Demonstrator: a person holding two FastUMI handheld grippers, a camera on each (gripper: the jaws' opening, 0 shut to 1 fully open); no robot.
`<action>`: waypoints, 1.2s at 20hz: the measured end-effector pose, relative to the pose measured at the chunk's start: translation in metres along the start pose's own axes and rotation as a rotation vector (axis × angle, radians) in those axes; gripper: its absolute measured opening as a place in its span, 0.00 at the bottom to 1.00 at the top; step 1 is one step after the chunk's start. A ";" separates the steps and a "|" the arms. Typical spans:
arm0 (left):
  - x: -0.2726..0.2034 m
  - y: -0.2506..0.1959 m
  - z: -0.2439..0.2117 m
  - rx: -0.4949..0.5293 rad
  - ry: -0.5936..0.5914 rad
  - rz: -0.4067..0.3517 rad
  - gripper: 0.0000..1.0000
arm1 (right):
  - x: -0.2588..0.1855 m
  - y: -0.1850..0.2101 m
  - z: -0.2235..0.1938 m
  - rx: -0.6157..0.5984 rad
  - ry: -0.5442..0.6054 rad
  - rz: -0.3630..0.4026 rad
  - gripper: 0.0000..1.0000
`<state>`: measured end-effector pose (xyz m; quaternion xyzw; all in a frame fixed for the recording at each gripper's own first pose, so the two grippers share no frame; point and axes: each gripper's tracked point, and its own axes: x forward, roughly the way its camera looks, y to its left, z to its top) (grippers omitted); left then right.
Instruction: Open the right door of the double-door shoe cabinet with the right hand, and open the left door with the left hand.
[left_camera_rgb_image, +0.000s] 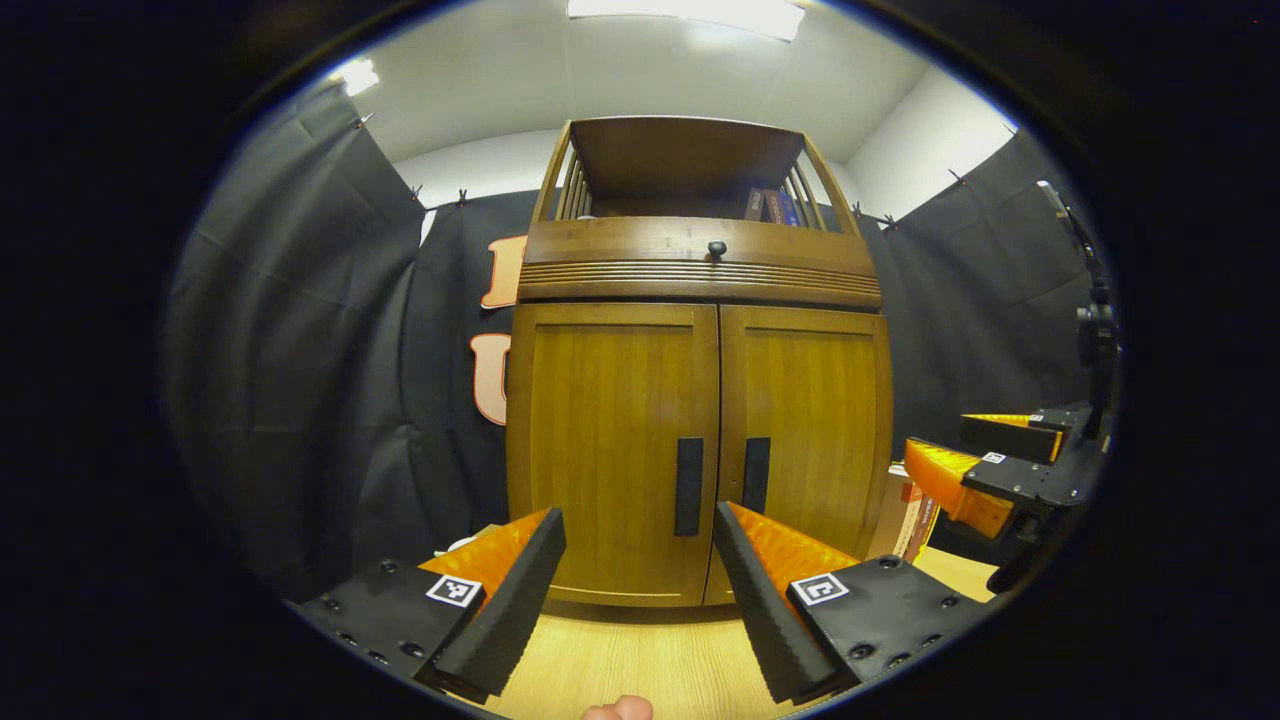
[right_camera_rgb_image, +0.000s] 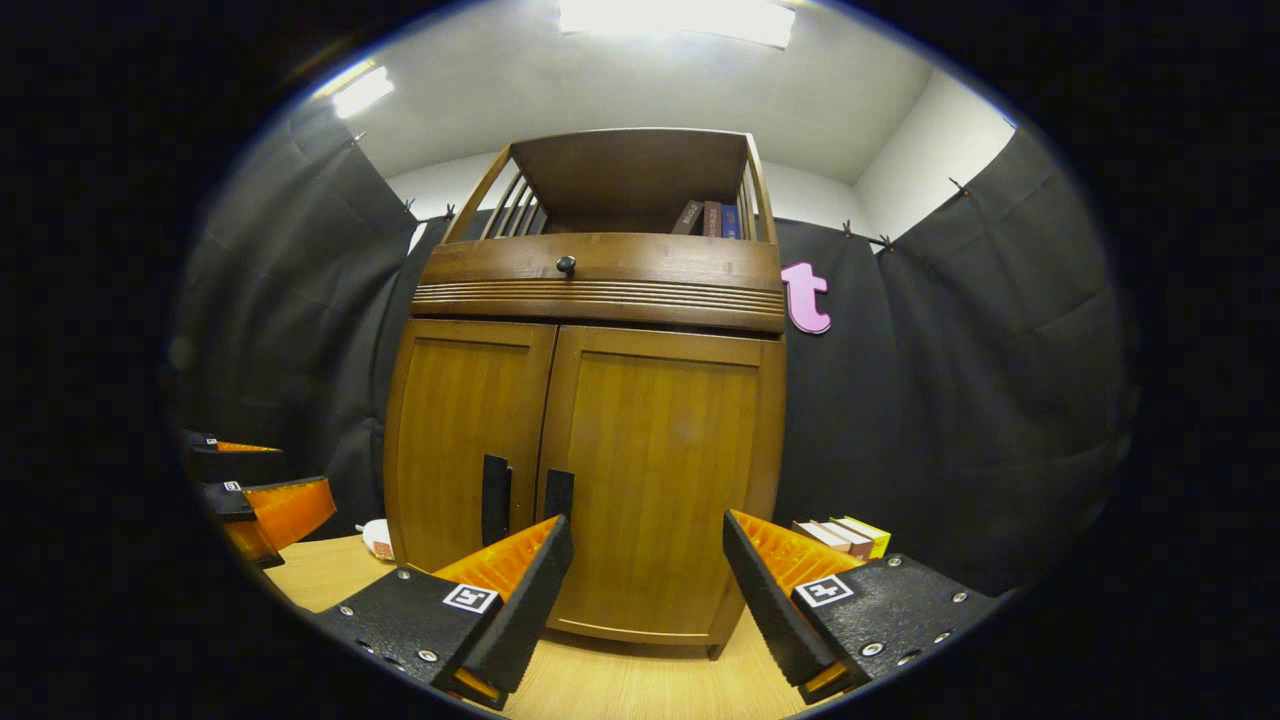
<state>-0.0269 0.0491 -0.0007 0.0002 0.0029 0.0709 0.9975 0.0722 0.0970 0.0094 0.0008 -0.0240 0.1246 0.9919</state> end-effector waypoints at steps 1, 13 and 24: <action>0.000 0.001 -0.001 0.003 0.002 0.004 0.94 | 0.008 0.006 -0.003 0.005 0.004 0.014 0.92; 0.002 0.009 0.002 -0.015 -0.004 0.028 0.94 | 0.118 0.072 -0.074 0.064 0.139 0.150 0.92; 0.007 0.015 0.001 -0.019 -0.007 0.043 0.96 | 0.181 0.085 -0.111 0.122 0.223 0.125 0.65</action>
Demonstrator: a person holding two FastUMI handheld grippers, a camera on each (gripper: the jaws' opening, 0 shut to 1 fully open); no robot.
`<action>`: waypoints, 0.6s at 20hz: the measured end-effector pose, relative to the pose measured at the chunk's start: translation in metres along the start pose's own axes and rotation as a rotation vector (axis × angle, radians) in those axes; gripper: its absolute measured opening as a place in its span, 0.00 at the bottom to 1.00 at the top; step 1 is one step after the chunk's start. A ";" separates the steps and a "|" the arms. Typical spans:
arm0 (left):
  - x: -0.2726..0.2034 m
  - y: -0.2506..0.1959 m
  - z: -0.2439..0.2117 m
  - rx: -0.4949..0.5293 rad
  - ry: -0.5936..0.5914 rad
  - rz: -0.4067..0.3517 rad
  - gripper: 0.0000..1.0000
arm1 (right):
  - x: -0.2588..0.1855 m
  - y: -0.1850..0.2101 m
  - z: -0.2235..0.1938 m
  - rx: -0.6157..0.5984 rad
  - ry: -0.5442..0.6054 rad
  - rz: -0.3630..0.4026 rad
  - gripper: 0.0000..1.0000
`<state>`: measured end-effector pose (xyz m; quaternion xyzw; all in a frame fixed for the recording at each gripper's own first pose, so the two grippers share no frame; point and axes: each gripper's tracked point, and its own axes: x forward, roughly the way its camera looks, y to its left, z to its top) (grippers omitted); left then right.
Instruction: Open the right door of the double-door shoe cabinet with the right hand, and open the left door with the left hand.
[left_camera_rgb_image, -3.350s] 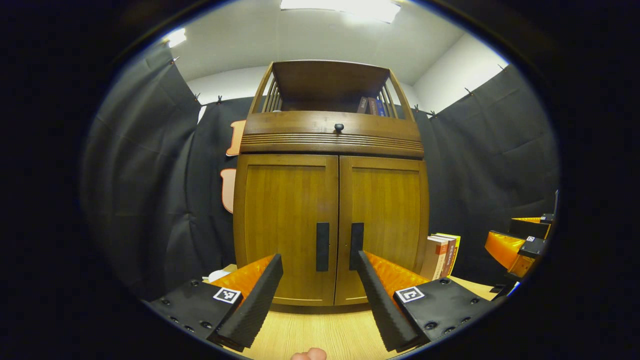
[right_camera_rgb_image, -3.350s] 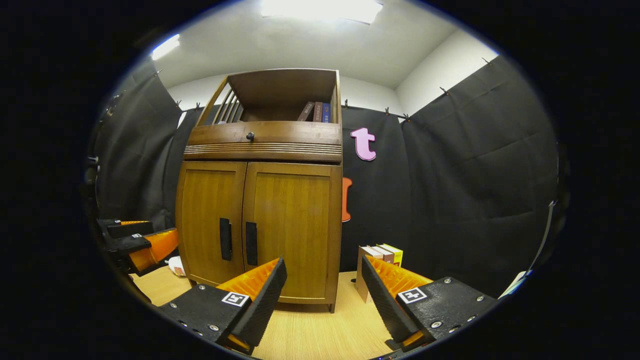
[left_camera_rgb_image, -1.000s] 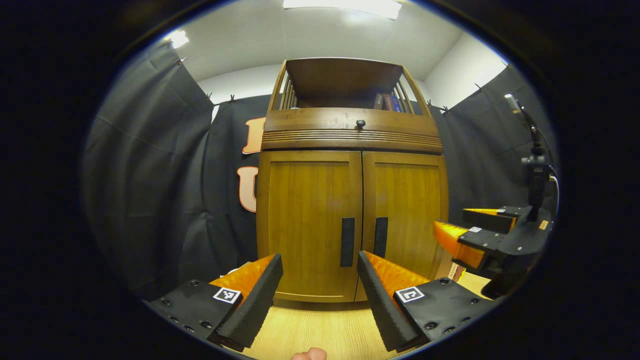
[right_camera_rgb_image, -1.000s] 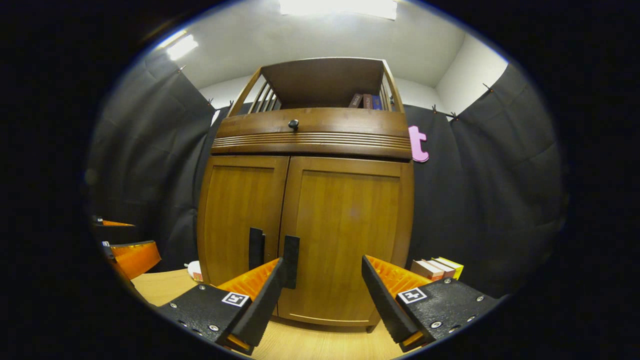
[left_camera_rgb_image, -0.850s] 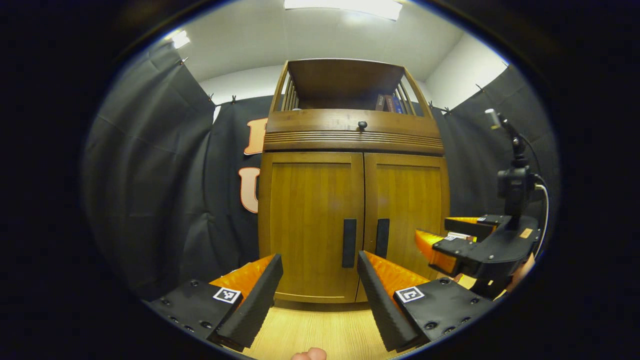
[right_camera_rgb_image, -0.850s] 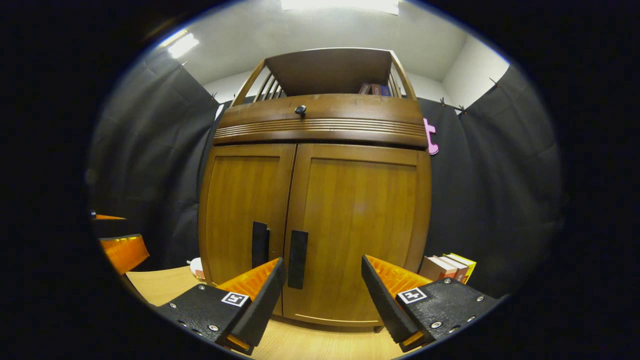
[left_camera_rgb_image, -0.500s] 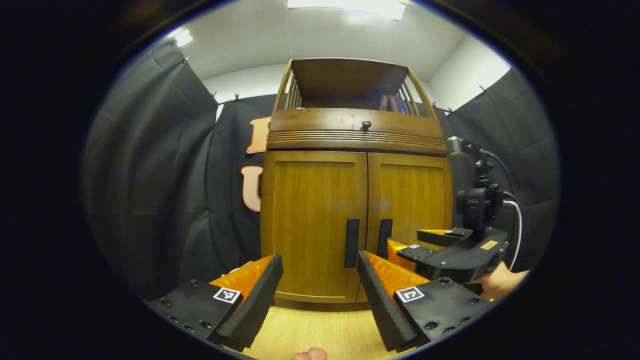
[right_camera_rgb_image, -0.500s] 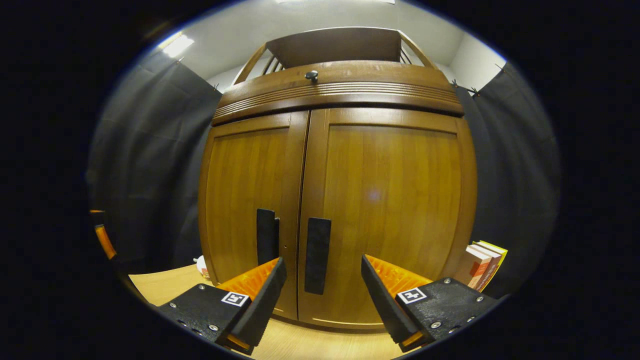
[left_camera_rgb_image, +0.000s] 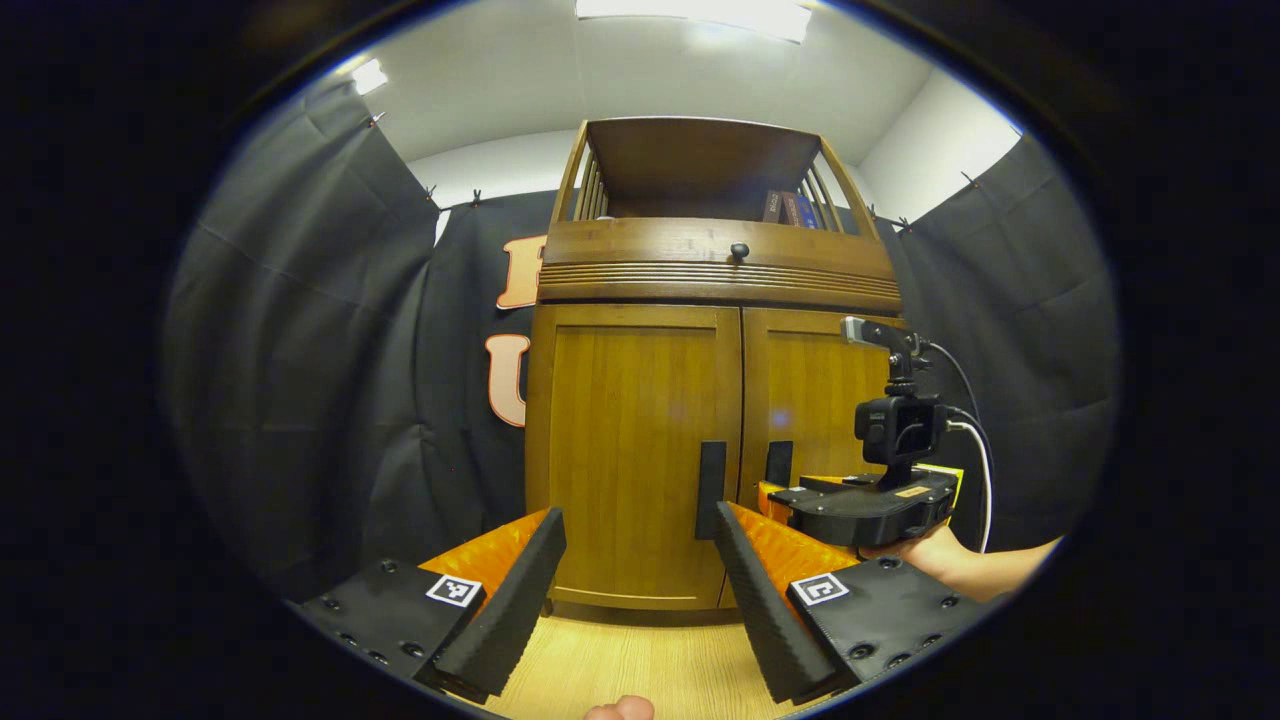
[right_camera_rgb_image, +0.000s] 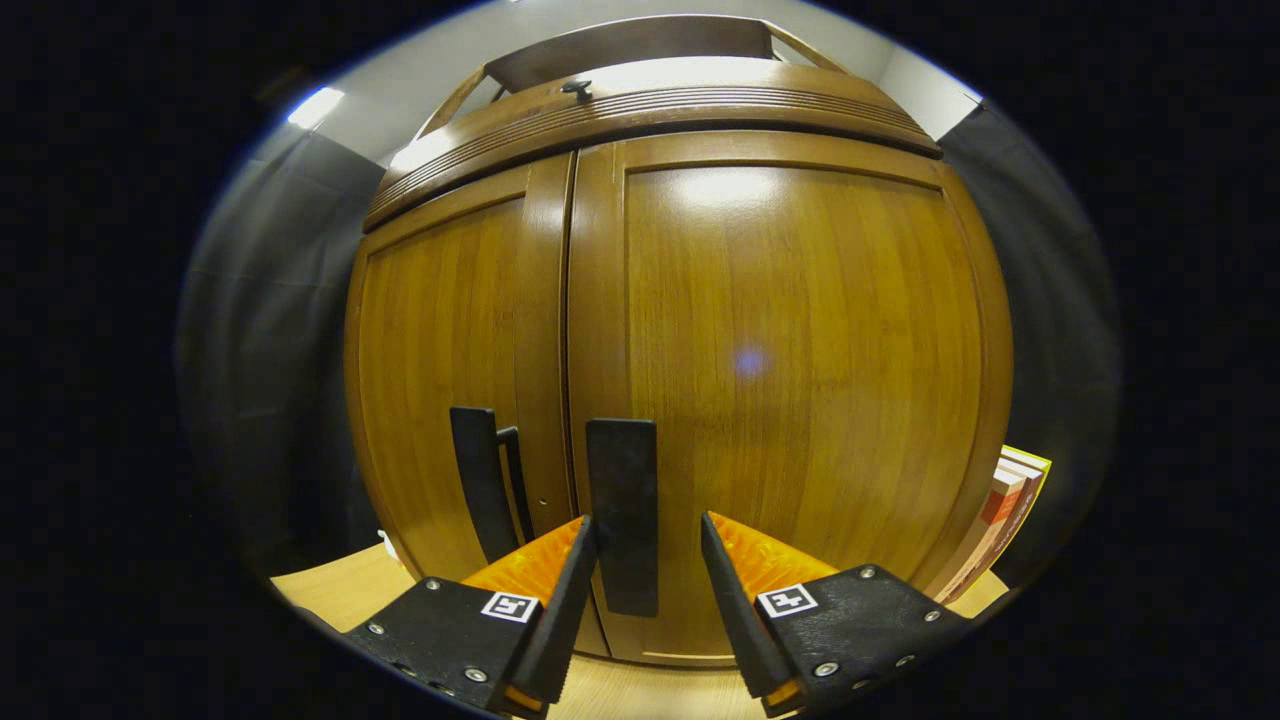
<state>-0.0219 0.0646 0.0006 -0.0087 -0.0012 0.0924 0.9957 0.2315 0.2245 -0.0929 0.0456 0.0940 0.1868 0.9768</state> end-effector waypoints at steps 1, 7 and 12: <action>0.000 0.001 0.000 -0.002 0.000 0.002 0.96 | 0.004 0.001 0.000 -0.018 0.001 0.003 0.58; 0.001 0.001 -0.002 0.006 0.009 -0.002 0.94 | 0.015 0.005 -0.004 -0.030 0.007 -0.034 0.33; -0.001 -0.002 -0.005 0.002 0.019 -0.015 0.99 | 0.018 0.008 -0.004 0.008 -0.010 -0.004 0.30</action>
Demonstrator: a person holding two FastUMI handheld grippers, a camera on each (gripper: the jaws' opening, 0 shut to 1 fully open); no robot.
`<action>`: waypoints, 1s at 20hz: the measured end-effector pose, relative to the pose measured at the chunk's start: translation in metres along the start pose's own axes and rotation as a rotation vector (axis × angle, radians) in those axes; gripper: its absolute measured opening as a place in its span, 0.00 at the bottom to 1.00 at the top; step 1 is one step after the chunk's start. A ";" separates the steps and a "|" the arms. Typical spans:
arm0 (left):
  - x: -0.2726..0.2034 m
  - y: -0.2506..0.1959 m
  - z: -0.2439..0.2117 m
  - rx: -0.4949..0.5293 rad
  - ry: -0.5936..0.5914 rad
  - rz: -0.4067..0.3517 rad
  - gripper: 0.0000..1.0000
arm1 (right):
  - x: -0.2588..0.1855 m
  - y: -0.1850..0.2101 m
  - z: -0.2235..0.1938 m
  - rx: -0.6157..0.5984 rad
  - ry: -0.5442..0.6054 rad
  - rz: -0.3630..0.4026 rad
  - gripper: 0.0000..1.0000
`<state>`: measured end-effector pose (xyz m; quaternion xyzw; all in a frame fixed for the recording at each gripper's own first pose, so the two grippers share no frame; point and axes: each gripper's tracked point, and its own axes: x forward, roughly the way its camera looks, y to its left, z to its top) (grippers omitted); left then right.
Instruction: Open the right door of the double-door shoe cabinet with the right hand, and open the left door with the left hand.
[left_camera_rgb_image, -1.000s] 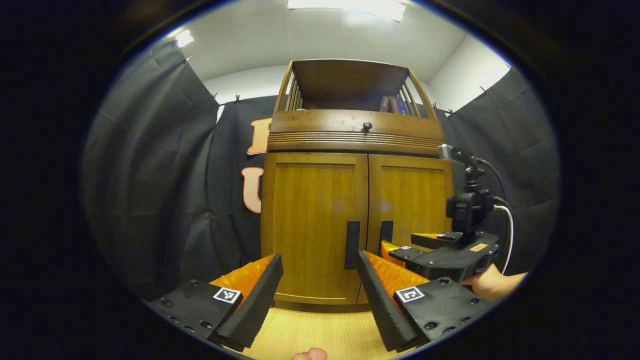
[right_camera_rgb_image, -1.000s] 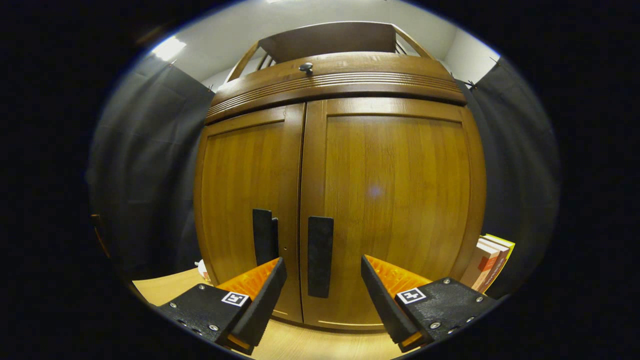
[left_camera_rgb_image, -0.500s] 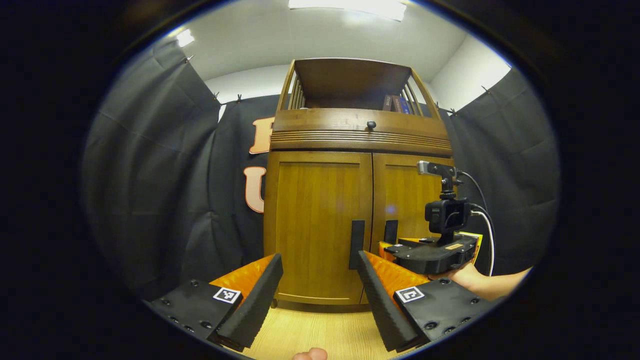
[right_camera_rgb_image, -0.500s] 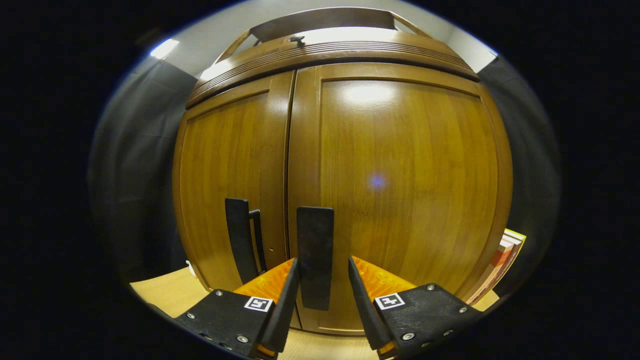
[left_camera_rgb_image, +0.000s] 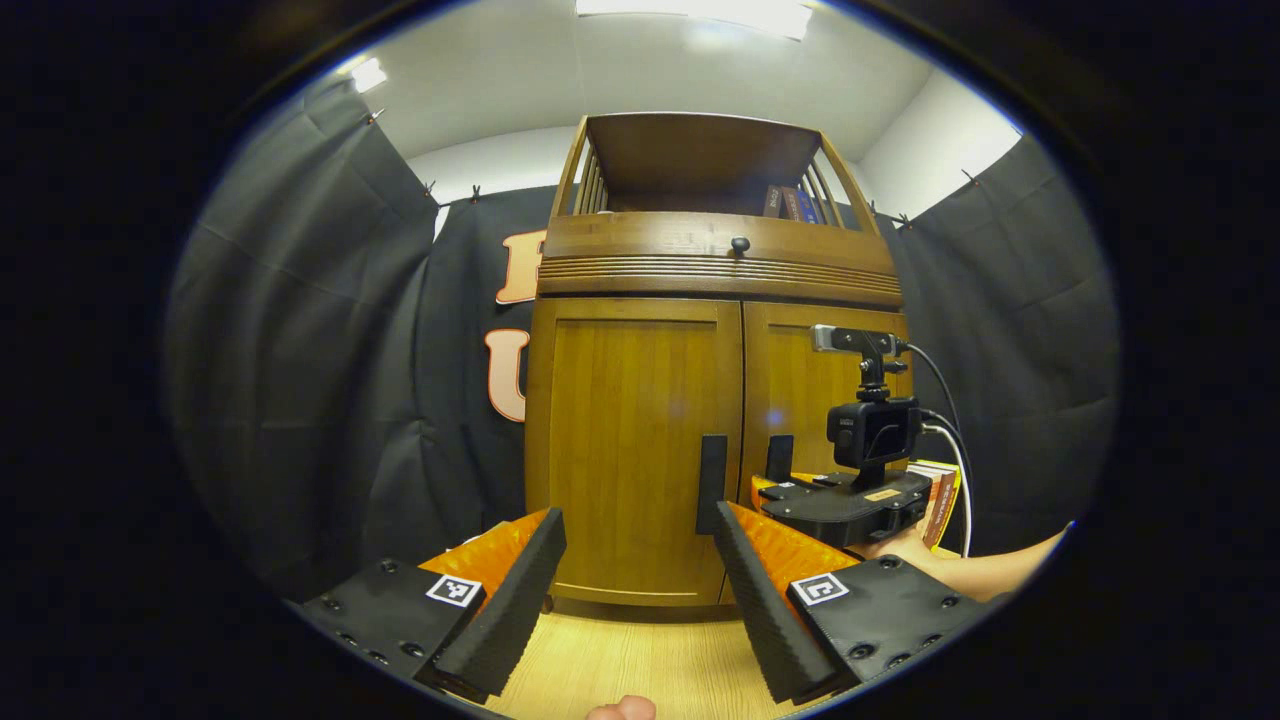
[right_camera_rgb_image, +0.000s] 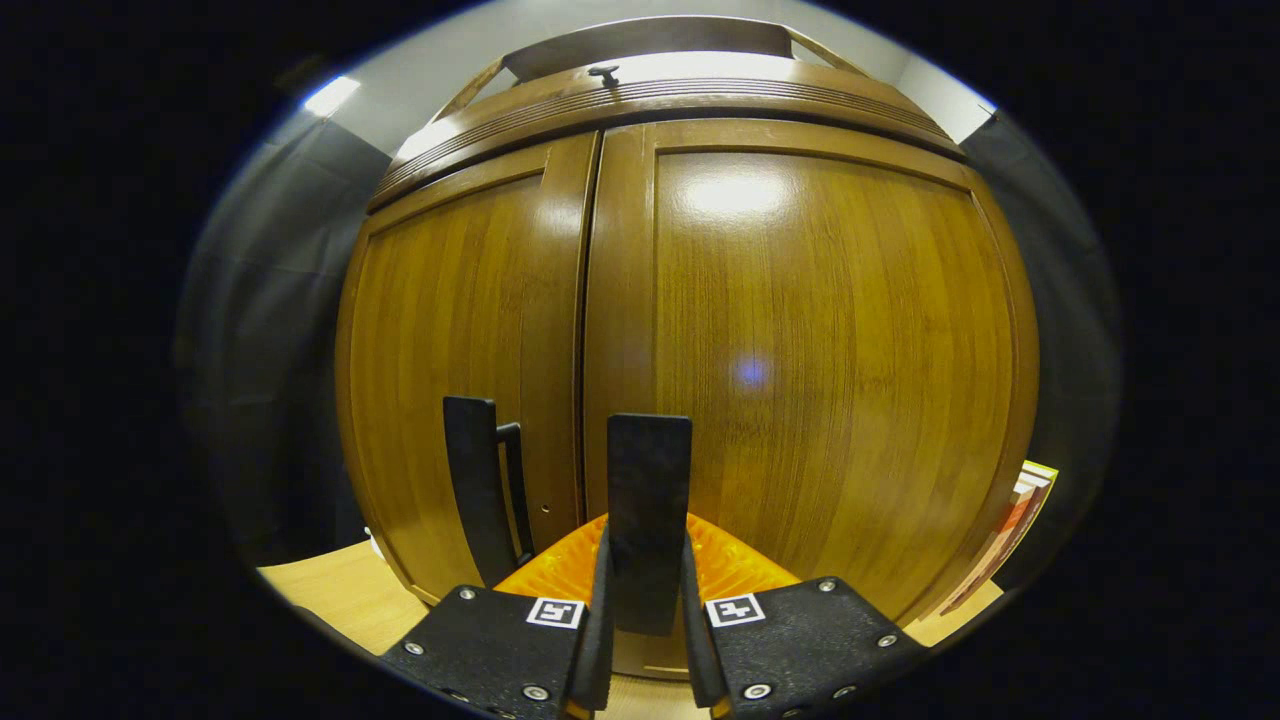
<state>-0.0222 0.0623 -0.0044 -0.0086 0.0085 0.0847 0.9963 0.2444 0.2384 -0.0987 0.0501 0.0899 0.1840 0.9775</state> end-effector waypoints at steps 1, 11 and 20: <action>0.000 -0.001 -0.001 0.005 0.004 -0.002 0.94 | -0.001 -0.001 -0.002 0.011 0.013 -0.001 0.30; -0.015 -0.008 0.006 0.038 -0.013 -0.009 0.98 | -0.070 0.000 -0.004 0.020 0.018 0.063 0.20; -0.025 -0.025 0.003 0.050 -0.014 -0.037 0.94 | -0.152 -0.027 -0.003 0.032 0.024 0.056 0.23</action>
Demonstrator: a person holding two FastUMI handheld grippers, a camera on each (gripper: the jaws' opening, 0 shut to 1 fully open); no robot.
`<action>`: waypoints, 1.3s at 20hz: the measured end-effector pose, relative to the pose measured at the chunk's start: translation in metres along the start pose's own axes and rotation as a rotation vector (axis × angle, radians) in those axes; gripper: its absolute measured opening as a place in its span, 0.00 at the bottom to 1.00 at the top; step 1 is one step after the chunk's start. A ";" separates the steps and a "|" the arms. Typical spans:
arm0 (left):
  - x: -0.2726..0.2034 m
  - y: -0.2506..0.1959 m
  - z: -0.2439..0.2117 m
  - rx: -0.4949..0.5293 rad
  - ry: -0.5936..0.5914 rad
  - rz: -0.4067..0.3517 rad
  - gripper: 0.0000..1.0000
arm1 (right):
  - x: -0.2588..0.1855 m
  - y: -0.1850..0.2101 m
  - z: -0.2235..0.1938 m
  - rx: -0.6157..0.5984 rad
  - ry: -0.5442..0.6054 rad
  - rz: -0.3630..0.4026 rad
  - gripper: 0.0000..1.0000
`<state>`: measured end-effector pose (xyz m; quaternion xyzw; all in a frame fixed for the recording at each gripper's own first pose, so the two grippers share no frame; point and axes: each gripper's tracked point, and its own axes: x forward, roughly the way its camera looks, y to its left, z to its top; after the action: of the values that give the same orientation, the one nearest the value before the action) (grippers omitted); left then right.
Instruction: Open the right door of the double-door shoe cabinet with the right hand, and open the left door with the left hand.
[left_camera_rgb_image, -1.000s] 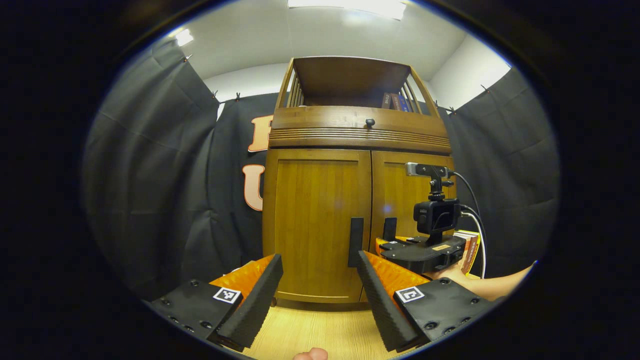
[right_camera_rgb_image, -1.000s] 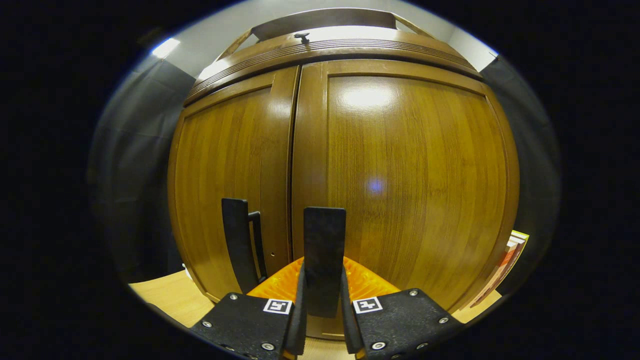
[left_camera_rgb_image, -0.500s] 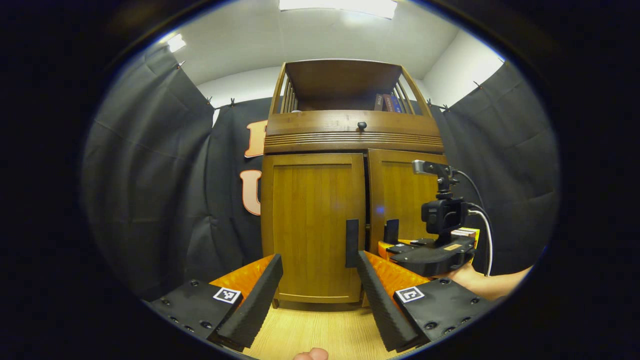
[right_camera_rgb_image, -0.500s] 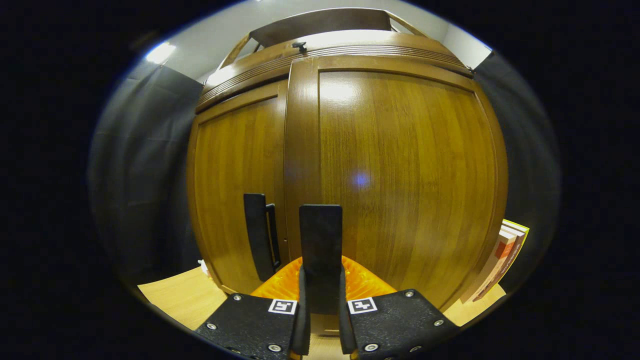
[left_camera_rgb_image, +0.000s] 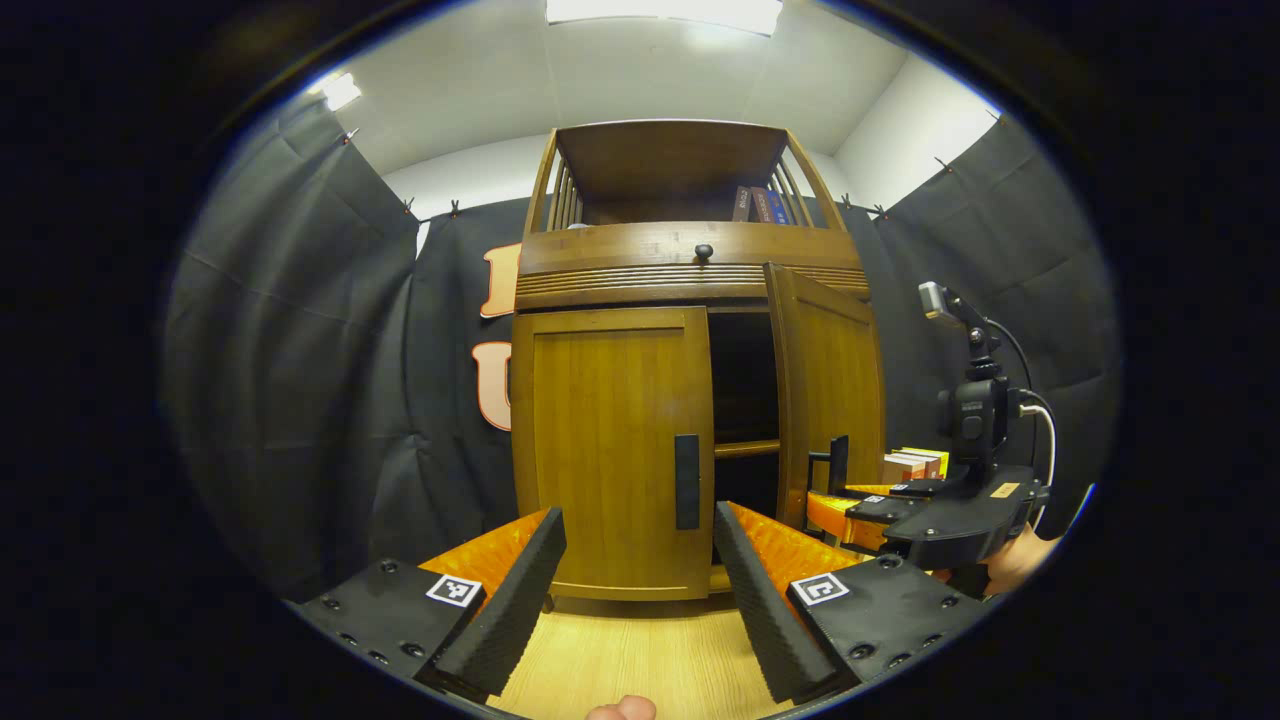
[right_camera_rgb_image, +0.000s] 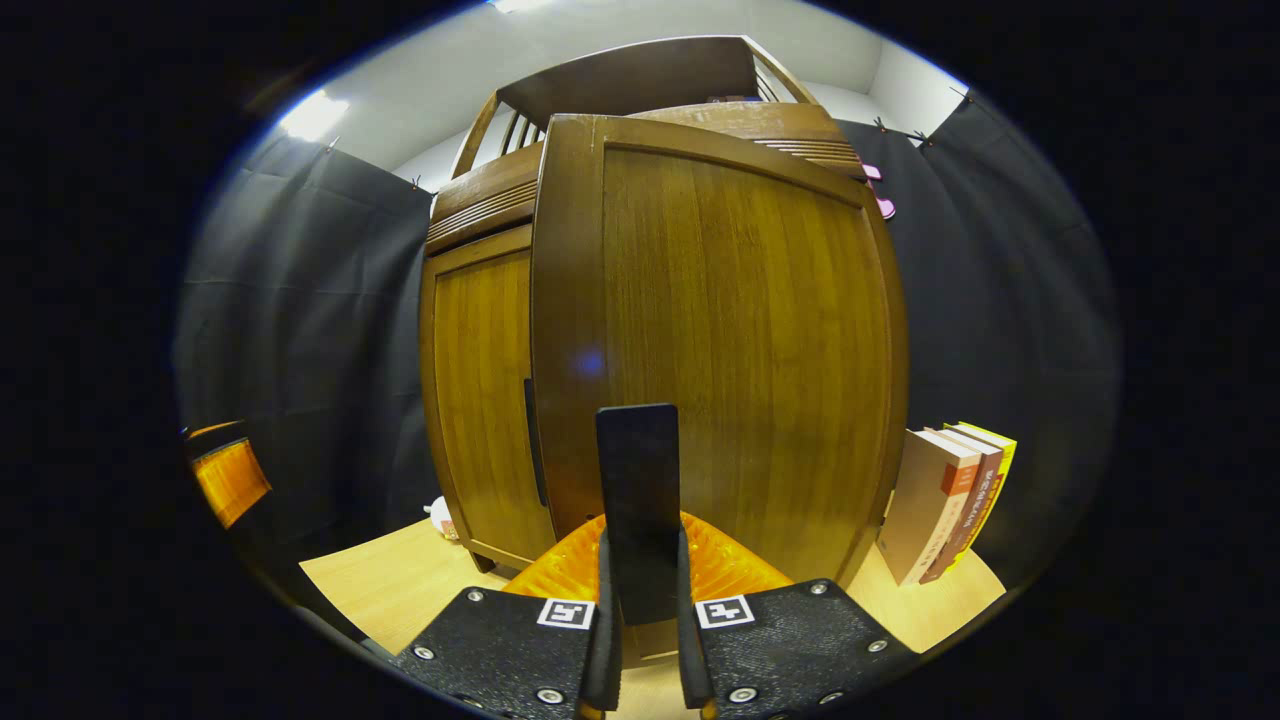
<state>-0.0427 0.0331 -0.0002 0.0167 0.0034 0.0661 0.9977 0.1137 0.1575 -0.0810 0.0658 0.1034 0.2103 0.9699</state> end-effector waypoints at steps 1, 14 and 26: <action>0.000 -0.002 -0.001 -0.003 0.002 -0.005 0.94 | -0.005 -0.004 0.000 -0.005 -0.001 -0.009 0.23; 0.000 -0.023 -0.006 -0.020 0.005 -0.050 0.94 | -0.103 -0.104 0.001 -0.025 0.015 -0.194 0.19; -0.002 -0.029 -0.007 -0.011 0.015 -0.066 0.96 | -0.136 -0.194 0.006 0.034 -0.014 -0.264 0.00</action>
<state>-0.0407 0.0046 -0.0085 0.0105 0.0111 0.0332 0.9993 0.0707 -0.0755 -0.0848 0.0695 0.1081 0.0788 0.9886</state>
